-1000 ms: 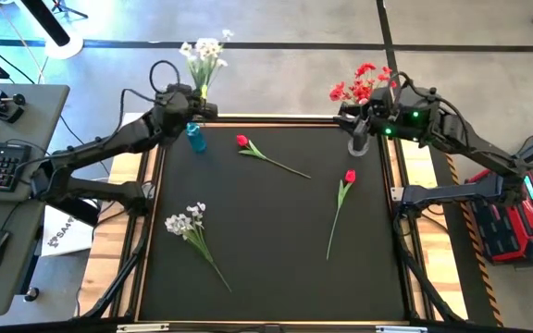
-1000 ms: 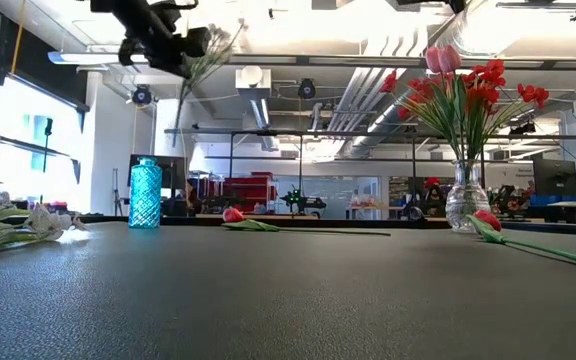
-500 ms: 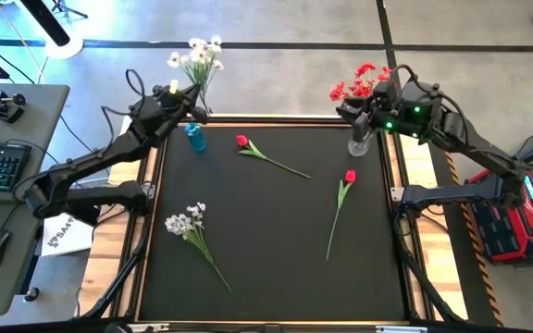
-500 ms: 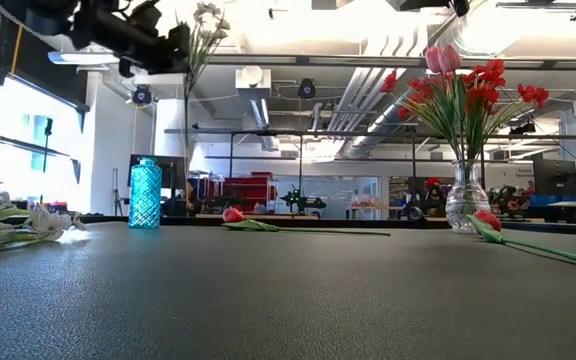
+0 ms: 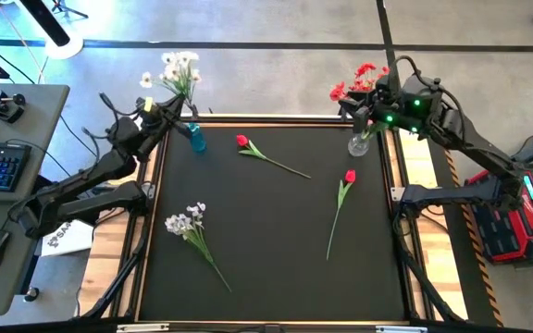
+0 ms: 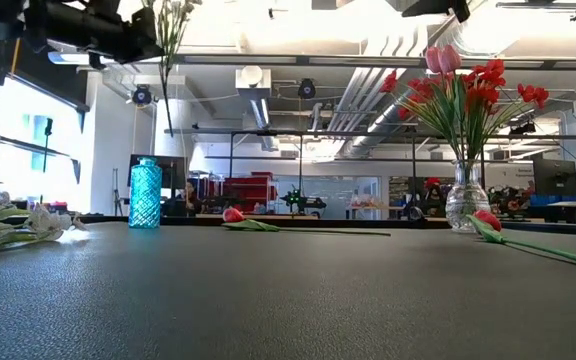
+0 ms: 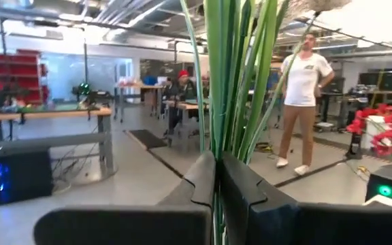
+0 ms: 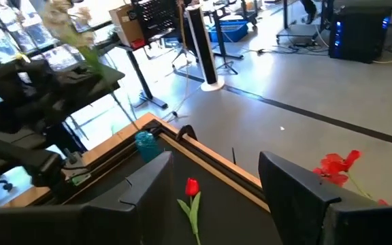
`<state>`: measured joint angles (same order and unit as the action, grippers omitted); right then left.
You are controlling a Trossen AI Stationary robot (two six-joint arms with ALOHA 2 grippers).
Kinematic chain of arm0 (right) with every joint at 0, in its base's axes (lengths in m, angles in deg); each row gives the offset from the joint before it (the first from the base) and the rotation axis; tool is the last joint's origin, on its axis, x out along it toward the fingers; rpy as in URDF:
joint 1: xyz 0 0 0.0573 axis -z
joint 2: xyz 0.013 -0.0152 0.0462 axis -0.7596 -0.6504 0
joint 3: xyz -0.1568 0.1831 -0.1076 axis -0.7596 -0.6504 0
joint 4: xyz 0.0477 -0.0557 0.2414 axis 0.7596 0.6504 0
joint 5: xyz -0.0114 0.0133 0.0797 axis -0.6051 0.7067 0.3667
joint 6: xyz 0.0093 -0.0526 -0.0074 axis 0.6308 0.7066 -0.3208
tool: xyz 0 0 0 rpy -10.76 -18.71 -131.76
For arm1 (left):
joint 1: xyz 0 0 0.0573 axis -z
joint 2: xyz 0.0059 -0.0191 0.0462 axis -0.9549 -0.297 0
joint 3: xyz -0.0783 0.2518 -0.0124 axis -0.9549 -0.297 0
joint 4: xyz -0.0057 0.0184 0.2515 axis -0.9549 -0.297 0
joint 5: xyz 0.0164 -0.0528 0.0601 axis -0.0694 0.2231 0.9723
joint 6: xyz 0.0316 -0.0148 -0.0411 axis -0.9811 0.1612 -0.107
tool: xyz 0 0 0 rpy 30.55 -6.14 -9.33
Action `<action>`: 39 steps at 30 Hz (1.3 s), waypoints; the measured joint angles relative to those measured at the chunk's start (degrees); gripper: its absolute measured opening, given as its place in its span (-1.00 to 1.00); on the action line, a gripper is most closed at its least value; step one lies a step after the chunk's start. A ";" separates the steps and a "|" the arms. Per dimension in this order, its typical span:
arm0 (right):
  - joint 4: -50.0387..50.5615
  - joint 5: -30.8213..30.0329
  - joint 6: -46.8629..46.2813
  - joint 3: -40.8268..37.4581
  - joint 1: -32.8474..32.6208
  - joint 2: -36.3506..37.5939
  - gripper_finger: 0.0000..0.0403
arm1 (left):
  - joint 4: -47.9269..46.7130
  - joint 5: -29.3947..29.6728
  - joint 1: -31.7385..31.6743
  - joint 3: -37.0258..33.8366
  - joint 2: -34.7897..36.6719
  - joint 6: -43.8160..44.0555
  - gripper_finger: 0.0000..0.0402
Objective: Sort flowers into vase by color
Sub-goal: Put the top white flowers into the blue vase
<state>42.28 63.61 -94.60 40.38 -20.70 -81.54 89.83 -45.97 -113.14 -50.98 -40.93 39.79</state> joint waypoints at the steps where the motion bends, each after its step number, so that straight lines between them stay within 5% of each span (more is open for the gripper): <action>1: -0.04 0.00 -0.01 0.00 0.20 -0.28 0.02 | -0.11 -0.39 0.14 -0.22 0.52 -0.48 -1.00; 15: -0.86 0.68 -1.14 -0.02 0.15 -1.31 0.01 | 10.48 0.03 0.37 -8.11 2.66 -1.13 -1.00; 29: -0.86 0.66 -1.34 -0.02 0.15 -1.31 0.01 | 10.17 10.59 0.28 -9.43 2.68 -6.14 -1.00; 39: -0.86 0.66 -1.33 -0.02 0.15 -1.31 0.01 | 2.39 10.66 0.28 -9.43 2.59 -1.36 -1.00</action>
<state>41.41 64.27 -95.93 40.36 -20.54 -82.85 92.22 -35.32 -112.87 -60.41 -38.34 38.43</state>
